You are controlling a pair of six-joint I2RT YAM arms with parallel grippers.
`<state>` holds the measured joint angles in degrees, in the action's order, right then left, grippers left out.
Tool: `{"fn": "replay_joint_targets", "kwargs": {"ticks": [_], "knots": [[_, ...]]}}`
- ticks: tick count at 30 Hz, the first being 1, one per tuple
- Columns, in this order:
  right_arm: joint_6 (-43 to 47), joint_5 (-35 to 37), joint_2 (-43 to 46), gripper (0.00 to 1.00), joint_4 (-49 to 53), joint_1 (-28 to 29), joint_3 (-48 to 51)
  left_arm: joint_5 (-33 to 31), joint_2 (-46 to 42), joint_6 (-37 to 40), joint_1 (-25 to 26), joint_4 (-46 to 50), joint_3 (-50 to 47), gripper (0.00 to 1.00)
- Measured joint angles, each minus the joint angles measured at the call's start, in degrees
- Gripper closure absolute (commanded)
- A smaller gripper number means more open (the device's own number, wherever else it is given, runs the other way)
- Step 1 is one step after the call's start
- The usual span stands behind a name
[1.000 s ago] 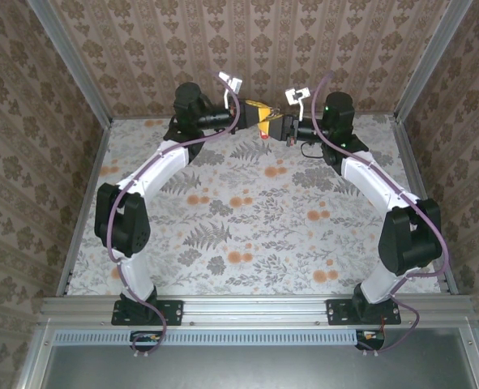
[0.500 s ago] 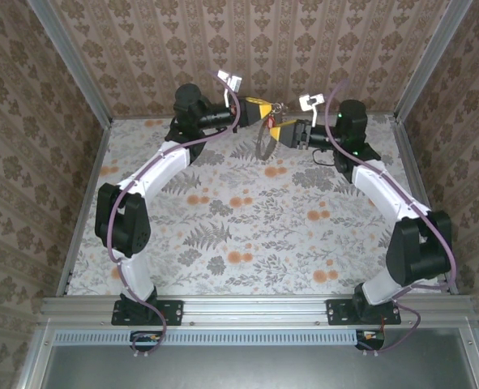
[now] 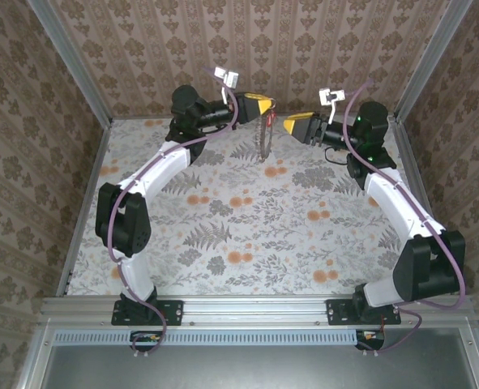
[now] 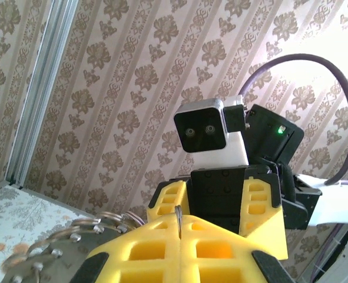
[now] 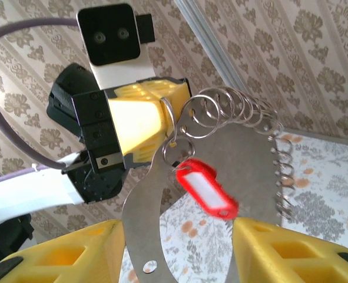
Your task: Put the keys on the keyring
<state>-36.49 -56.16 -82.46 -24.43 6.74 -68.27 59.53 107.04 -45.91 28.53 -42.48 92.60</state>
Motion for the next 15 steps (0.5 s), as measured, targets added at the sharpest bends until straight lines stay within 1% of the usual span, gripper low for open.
{"fn": "replay_joint_targets", "kwargs": {"ticks": [10, 15], "knots": [[-5.81, 0.46, -5.68, 0.45, -9.68, 0.0, -0.13, -2.47, 0.92, -7.43, 0.0, -8.87, 0.0, 1.0], [-7.72, 0.46, -7.56, 0.45, -12.92, 0.31, -0.81, -3.43, 1.92, -9.68, 0.0, -10.97, 0.0, 1.0]]}}
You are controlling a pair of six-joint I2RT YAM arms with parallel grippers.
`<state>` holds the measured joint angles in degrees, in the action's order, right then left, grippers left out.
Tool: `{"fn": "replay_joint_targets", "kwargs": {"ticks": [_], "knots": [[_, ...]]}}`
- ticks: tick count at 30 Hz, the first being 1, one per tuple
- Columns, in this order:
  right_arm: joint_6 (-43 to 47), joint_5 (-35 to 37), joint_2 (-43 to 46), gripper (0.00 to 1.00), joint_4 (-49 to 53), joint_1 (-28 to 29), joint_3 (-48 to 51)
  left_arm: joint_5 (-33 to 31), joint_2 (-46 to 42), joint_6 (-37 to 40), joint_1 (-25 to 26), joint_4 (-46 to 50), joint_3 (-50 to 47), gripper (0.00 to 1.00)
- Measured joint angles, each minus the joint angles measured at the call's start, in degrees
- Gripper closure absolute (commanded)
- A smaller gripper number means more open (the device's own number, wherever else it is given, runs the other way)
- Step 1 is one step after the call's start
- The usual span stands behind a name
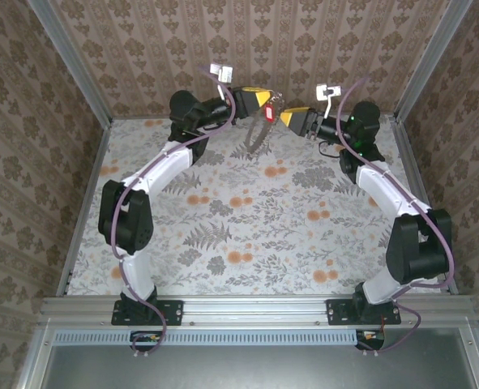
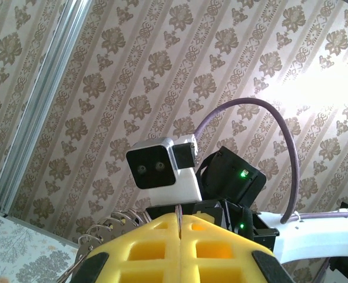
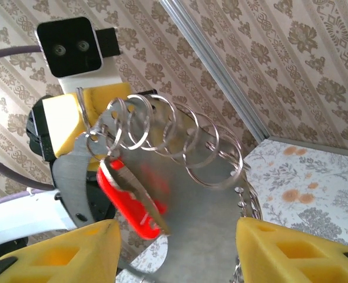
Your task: Put the keys on the keyring
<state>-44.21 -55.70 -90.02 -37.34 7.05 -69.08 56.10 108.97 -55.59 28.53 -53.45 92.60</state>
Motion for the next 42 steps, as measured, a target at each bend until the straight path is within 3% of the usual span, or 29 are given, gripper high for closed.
{"fn": "replay_joint_targets", "kwargs": {"ticks": [24, 29, 37, 42], "knots": [[-1.01, 0.0, -2.71, 0.49, -2.34, 3.89, -4.11, -0.92, 0.85, -1.44, 0.42, -1.07, 0.0, 1.0], [-0.79, 0.07, -2.75, 0.61, -2.14, 4.26, -4.26, -1.11, 0.85, -1.44, 0.44, -1.11, 0.0, 1.0], [-0.76, 0.04, -3.76, 0.98, -2.05, 4.66, -5.16, -1.66, 0.85, -1.44, 0.42, -1.33, -0.2, 1.0], [-0.55, 0.04, -3.74, 1.0, -1.44, 4.74, -5.2, -2.03, 0.85, -1.44, 0.37, -1.36, -0.44, 1.0]]}}
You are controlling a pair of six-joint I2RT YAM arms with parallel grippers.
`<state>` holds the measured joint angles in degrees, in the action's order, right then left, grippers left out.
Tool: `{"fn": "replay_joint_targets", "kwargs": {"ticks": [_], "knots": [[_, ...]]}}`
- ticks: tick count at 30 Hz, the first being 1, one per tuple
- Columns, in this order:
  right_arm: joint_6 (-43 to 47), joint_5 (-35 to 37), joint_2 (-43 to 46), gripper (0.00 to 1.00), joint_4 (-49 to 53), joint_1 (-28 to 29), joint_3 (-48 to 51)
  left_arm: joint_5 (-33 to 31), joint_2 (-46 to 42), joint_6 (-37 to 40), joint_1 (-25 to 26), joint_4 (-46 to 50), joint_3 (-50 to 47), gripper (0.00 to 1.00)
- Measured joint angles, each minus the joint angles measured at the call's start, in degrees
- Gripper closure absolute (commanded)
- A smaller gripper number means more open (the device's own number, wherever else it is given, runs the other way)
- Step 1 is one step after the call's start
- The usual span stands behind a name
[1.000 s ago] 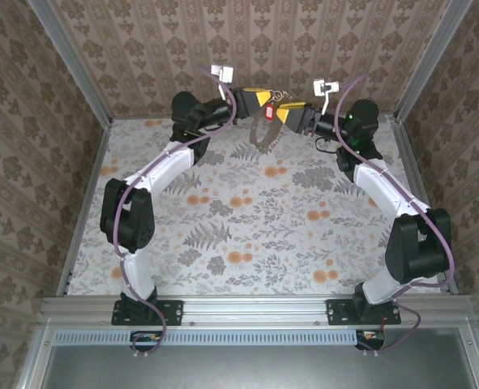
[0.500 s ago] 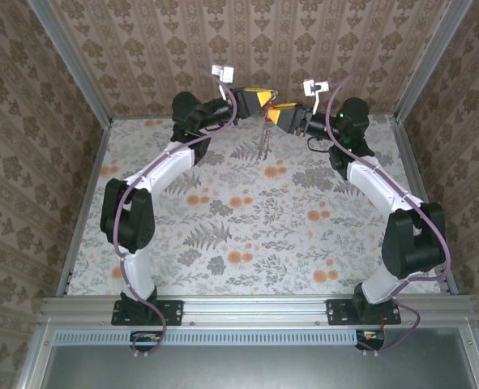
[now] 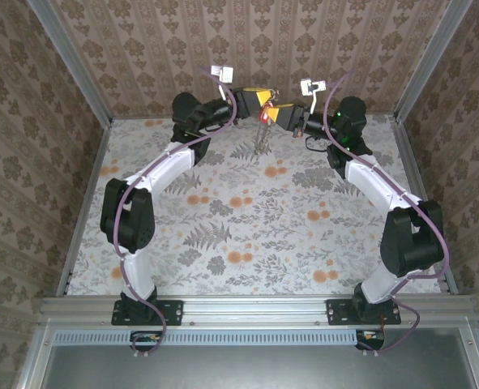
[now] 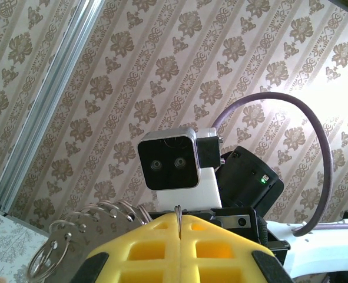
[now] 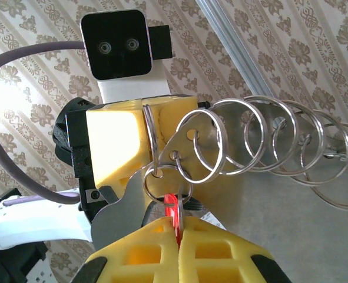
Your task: Put the keys on the keyring
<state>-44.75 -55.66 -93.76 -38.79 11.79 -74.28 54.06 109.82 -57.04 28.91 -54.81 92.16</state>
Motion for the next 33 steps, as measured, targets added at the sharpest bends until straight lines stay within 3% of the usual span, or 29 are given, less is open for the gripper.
{"fn": "replay_joint_targets", "kwargs": {"ticks": [12, 33], "knots": [[7.61, 0.24, 3.02, 1.0, 11.93, 0.0, -0.7, 0.0, 0.0, 0.83, 0.0, 0.76, -1.09, 1.0], [20.74, 0.76, 4.28, 1.0, 35.19, -1.49, -6.69, 1.18, -2.23, 12.37, -0.17, 10.03, -3.48, 1.0]]}}
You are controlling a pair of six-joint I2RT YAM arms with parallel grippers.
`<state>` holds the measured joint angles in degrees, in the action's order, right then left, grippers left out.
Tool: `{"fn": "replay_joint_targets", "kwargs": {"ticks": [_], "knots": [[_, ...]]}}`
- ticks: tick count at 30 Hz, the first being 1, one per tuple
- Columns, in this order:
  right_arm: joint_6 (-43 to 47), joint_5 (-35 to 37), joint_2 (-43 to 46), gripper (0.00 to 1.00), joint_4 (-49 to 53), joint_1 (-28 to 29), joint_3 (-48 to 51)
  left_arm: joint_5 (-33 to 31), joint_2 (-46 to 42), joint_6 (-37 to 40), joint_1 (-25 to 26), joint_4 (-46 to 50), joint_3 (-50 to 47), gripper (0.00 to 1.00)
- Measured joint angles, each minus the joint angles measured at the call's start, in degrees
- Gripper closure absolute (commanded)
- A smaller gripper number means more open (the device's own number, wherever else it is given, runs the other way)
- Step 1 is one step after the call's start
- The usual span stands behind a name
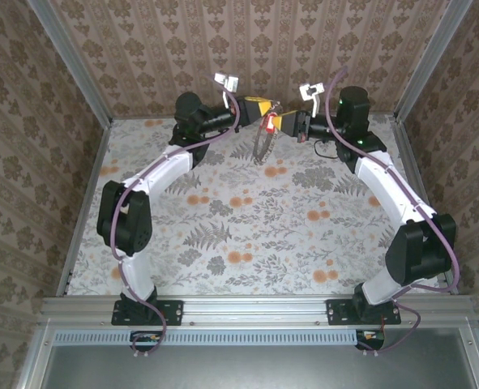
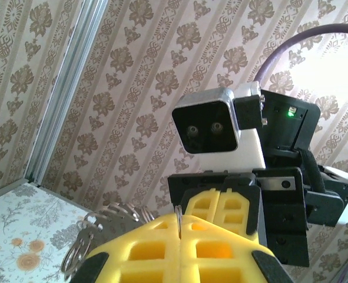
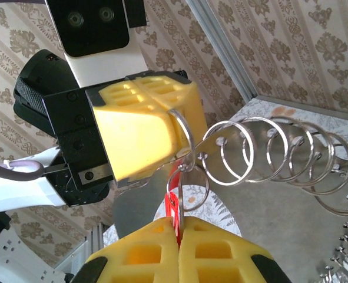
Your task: Put the keys on the keyring
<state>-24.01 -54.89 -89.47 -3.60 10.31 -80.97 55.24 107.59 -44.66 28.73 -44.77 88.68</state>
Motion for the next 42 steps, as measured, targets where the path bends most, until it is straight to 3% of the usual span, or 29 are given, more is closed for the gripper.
{"fn": "replay_joint_targets", "kwargs": {"ticks": [17, 42], "knots": [[6.34, -1.25, 0.0, 1.0, 9.53, -1.31, -4.48, 0.7, -1.16, 2.4, 0.0, 2.27, -0.7, 1.0], [8.48, -2.99, -0.66, 1.0, 13.33, -2.69, -8.5, 2.05, -1.33, 2.54, 0.83, 2.8, -0.7, 1.0]]}}
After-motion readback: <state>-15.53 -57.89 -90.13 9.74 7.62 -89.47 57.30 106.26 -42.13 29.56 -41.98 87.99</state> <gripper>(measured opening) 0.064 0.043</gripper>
